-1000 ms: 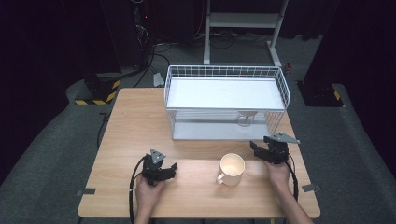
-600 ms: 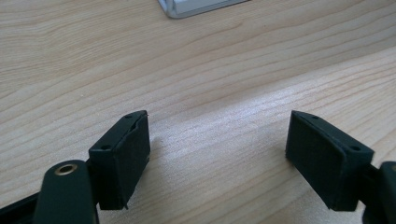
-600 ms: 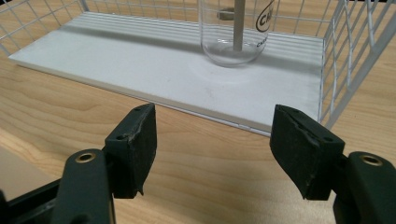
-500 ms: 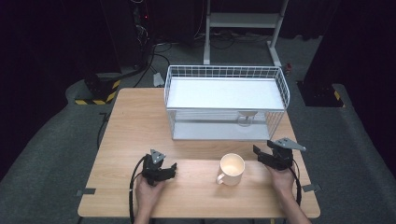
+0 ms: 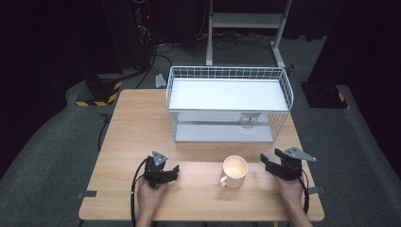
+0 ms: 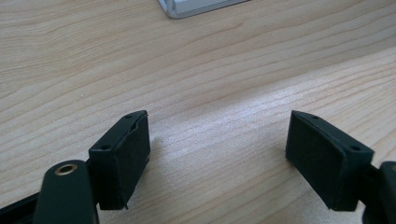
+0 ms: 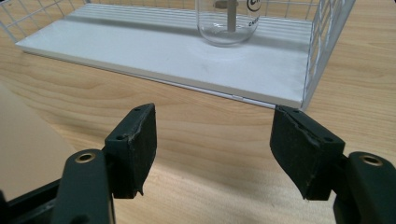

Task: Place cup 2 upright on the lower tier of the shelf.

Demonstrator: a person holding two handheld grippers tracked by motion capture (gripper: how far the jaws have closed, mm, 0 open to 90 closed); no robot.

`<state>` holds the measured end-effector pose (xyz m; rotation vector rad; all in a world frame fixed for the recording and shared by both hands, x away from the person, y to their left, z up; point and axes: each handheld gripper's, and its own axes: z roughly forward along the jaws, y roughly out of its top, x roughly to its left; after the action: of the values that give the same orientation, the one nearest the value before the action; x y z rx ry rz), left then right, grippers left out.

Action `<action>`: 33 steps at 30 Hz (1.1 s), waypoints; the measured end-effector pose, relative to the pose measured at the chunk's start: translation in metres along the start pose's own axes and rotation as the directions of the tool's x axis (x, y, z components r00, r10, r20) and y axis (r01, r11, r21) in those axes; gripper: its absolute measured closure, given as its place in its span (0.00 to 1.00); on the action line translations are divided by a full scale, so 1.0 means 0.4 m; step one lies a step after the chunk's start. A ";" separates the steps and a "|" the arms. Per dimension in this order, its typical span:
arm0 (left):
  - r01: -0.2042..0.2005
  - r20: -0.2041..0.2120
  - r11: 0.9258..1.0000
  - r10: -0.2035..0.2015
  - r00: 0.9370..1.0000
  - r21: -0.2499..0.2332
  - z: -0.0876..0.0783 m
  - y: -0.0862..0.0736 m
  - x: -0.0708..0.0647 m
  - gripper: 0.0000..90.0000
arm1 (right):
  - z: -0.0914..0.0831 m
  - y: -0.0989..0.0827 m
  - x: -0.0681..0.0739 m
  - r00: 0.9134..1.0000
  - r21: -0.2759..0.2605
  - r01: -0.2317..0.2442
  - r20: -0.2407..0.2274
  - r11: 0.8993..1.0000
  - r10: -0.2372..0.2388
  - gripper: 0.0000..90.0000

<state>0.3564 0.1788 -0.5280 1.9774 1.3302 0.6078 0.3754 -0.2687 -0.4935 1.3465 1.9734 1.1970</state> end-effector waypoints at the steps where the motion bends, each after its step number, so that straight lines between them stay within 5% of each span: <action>1: 0.001 0.000 1.000 -0.001 1.000 0.000 0.000 0.000 0.000 0.25 | -0.002 -0.002 0.001 1.000 0.000 -0.005 0.001 1.000 0.005 0.36; 26: 0.005 -0.003 1.000 -0.005 1.000 0.014 -0.001 0.003 -0.003 0.24 | -0.010 -0.083 -0.008 0.999 0.101 0.033 0.017 0.994 -0.035 0.34; 33: -0.019 0.065 1.000 0.018 0.998 0.016 -0.011 0.013 -0.021 0.22 | 0.004 -0.080 0.003 0.996 0.174 0.077 0.023 0.982 -0.083 0.32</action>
<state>0.3537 0.1709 -0.5212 2.0081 1.2829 0.5381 0.3599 -0.2714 -0.5216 1.3451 2.1290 0.9821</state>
